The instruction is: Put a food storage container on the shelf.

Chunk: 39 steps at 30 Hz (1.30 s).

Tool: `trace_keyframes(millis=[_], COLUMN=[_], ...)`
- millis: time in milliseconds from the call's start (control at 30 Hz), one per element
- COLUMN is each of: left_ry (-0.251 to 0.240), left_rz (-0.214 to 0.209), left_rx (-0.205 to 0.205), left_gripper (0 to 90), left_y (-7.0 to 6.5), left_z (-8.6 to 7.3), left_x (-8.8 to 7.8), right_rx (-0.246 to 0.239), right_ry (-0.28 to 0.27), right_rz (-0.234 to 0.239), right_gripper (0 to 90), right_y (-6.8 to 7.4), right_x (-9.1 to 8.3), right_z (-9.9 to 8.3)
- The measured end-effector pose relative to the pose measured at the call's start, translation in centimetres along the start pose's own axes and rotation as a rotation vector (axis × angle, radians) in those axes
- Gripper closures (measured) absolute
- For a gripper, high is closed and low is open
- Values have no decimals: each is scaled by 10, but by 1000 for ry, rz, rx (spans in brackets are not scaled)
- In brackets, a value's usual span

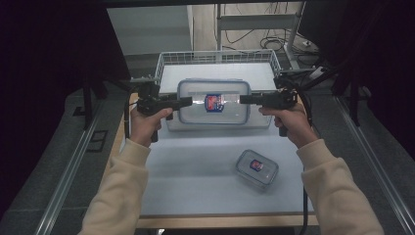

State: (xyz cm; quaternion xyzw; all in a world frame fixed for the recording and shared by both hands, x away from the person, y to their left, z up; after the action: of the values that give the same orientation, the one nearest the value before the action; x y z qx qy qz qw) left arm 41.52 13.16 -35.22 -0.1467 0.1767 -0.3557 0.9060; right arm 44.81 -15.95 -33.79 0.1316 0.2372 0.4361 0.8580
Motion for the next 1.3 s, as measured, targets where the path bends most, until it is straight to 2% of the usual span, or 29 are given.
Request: trace_keyframes(millis=[233, 467, 867, 967, 1067, 1300], left_ry=[4, 8, 17, 20, 19, 28], left_rz=[-8, -14, -16, -17, -20, -16], left_rx=[14, 9, 7, 5, -18, -37], left_gripper=[424, 425, 427, 428, 428, 430], left_y=[3, 8, 23, 26, 34, 44], left_z=[21, 34, 63, 66, 68, 68], left_x=[14, 25, 48, 52, 61, 70], right_rx=[-2, -2, 5, 7, 9, 40], right_ry=[-8, -14, -12, -11, -9, -2], right_rz=[-9, -19, -27, -29, -36, -35], right_gripper=[506, 505, 503, 502, 502, 499], right_y=[-9, -16, -35, -38, -46, -61], right_x=[0, 2, 15, 17, 23, 33], right_z=[22, 38, 71, 77, 84, 85])
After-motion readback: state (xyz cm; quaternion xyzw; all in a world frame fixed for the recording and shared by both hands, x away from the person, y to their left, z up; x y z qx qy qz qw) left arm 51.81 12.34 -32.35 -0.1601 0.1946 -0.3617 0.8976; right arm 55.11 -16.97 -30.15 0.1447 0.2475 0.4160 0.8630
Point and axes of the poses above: each handheld gripper's, and its own axes: x roughly forward along the jaws, z roughly out of its top, y roughly to its left, the point moved 5 cm from there along x, roughly forward along the jaws, and after that the axes turned 11 degrees about -y, right-handed, at the moved point
